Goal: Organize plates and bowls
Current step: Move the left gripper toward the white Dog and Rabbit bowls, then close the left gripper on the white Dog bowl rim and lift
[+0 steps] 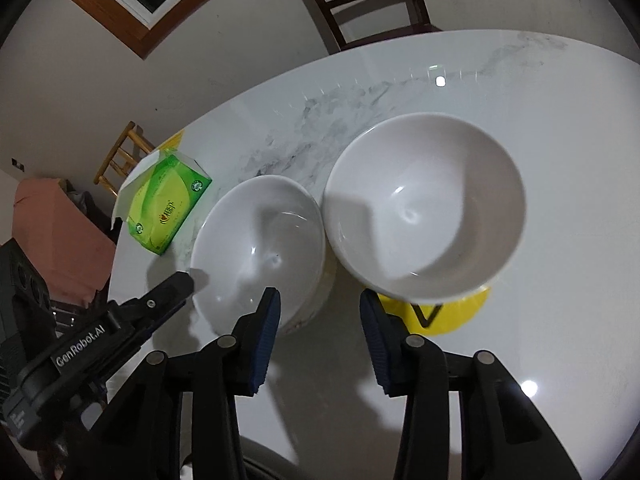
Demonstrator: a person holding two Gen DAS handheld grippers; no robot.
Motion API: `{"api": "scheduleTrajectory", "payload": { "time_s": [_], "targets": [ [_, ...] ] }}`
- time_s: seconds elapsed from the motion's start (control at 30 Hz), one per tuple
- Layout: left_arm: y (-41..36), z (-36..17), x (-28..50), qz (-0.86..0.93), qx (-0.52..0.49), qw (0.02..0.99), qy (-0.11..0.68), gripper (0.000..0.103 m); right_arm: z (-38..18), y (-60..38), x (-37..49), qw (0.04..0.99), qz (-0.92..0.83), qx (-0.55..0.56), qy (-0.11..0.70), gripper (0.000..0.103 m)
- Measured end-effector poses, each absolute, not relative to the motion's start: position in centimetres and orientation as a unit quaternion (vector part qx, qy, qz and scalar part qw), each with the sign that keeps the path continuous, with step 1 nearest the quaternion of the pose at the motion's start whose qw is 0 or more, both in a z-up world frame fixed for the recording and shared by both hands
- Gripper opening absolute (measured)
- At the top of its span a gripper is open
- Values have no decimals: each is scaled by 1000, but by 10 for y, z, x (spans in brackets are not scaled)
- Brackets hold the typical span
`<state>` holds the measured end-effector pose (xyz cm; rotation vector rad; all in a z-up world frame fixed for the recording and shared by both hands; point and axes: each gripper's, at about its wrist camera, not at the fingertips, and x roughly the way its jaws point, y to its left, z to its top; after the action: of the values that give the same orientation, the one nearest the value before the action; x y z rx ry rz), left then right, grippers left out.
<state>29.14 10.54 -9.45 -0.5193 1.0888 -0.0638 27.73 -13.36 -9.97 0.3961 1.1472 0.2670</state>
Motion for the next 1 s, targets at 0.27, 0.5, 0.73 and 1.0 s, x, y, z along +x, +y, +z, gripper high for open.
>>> {"api": "scheduleTrajectory", "payload": {
  "time_s": [0.27,0.5,0.73,1.0],
  "targets": [
    [97,-106,303,-23,-219,823,524,26,-112,-125,291,808,122,184,547,30],
    [88,-108,306,-25,-196,826,527,13,-116,-125,293,804,126,187,550,24],
    [82,-106,300,-21,-175,831,527,13,-117,-124,292,803,128,182,552,22],
    [78,-93,284,-23,-156,841,517,13,-113,-127,277,802,137,178,553,21]
  ]
}}
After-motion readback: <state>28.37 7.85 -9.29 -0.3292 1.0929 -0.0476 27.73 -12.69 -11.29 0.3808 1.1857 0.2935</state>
